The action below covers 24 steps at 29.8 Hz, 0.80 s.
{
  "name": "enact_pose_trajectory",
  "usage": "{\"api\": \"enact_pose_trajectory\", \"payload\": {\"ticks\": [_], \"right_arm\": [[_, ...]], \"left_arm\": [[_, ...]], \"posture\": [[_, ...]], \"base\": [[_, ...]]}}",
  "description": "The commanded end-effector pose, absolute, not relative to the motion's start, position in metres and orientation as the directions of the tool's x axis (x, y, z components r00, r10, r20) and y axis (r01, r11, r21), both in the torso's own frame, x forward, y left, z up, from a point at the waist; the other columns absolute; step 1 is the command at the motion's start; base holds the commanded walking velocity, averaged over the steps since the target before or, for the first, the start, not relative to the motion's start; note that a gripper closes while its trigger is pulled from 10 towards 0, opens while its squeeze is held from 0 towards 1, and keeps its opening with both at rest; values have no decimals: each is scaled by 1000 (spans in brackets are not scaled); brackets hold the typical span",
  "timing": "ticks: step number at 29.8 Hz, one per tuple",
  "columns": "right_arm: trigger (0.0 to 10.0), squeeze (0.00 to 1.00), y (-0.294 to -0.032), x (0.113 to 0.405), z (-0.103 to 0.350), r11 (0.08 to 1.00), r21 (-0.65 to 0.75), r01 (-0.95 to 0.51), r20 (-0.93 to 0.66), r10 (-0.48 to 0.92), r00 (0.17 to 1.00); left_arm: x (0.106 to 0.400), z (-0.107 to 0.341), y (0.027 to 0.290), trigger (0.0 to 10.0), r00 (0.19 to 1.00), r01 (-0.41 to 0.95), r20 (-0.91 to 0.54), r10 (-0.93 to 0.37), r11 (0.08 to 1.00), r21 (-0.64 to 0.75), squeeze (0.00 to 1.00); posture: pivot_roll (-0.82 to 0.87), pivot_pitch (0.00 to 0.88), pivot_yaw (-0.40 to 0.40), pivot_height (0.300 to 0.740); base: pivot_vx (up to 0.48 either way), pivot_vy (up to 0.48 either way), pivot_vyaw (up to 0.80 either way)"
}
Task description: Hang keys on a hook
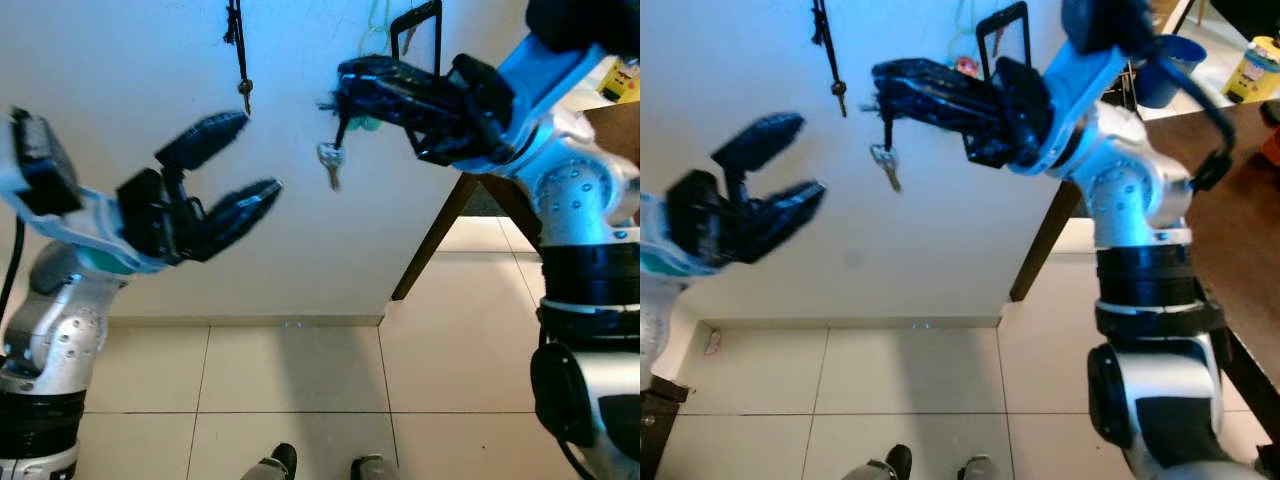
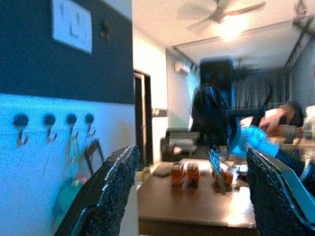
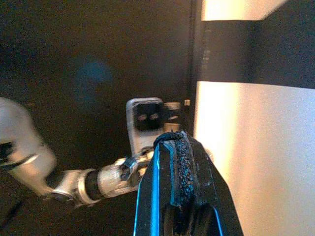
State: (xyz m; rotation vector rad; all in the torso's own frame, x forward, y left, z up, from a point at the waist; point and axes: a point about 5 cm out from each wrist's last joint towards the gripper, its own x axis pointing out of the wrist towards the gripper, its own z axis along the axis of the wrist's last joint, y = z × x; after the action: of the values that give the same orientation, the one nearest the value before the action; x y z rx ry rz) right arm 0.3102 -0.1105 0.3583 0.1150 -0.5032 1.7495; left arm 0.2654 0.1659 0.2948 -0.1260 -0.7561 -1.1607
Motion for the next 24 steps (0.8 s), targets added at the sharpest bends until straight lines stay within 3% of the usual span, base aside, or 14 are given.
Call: {"api": "enact_pose_trajectory", "payload": {"ticks": [1,14,17,22,23,24], "right_arm": [[0,0,-110,305,365,-185,-303,-935,330,900,-285],[0,0,-99,301,368,-222,-322,-920,285,904,-318],[0,0,-94,302,371,-203,-333,-921,282,910,-303],[0,0,-92,302,372,-204,-337,-919,280,910,-305],[0,0,-91,302,373,-206,-339,-918,279,910,-307],[0,0,-90,301,373,-207,-341,-917,278,910,-308]], "left_arm": [[261,298,165,10000,157,869,600,-785,398,294,0],[254,300,131,10000,109,904,543,-833,310,294,0],[257,295,116,10000,131,911,539,-832,315,265,0],[257,294,112,10000,138,915,540,-831,315,251,0],[257,294,112,9686,143,917,537,-831,316,245,0],[256,293,111,6353,145,918,535,-832,315,241,0]], "posture": [[17,66,-4,740],[18,70,-11,740],[19,73,-12,740],[20,76,-12,740],[20,78,-11,740],[20,79,-11,740]], "base": [[0,0,0],[0,0,0],[0,0,0],[0,0,0],[0,0,0],[0,0,0]]}}
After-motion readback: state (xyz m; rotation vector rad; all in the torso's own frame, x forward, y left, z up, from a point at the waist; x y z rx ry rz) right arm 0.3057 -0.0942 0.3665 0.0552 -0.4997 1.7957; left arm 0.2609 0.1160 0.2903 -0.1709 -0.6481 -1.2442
